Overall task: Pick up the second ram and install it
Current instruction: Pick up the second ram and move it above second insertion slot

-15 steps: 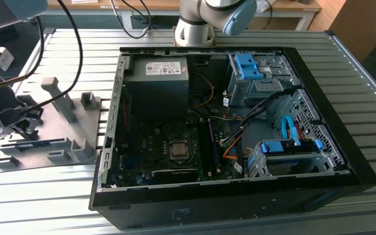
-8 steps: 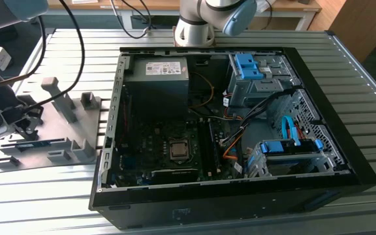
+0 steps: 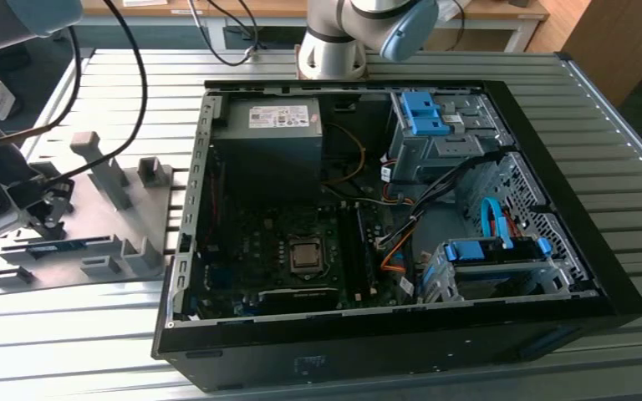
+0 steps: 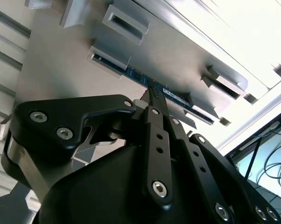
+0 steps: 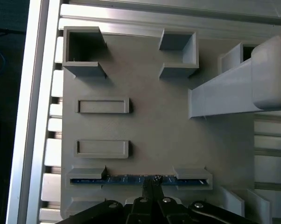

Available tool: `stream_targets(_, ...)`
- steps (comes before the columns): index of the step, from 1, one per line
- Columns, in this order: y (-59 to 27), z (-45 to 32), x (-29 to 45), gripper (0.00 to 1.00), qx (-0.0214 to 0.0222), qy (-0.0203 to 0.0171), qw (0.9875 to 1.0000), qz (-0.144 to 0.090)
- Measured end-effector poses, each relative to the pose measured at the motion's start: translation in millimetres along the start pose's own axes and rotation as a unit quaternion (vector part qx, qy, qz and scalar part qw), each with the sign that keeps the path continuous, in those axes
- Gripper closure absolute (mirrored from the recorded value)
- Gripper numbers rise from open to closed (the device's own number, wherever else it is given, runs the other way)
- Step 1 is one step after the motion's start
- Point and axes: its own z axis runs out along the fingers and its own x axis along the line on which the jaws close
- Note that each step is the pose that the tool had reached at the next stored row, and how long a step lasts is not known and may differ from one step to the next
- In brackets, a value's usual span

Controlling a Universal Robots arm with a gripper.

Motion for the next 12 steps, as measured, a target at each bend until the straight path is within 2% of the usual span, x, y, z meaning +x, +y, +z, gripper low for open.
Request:
stream_targets(6,0.0,0.0,0.0,0.9,-0.0007,0.0011,0.9997,-0.025)
stream_targets(12,0.0,0.0,0.0,0.9,-0.0013,0.0022,0.9988,-0.05)
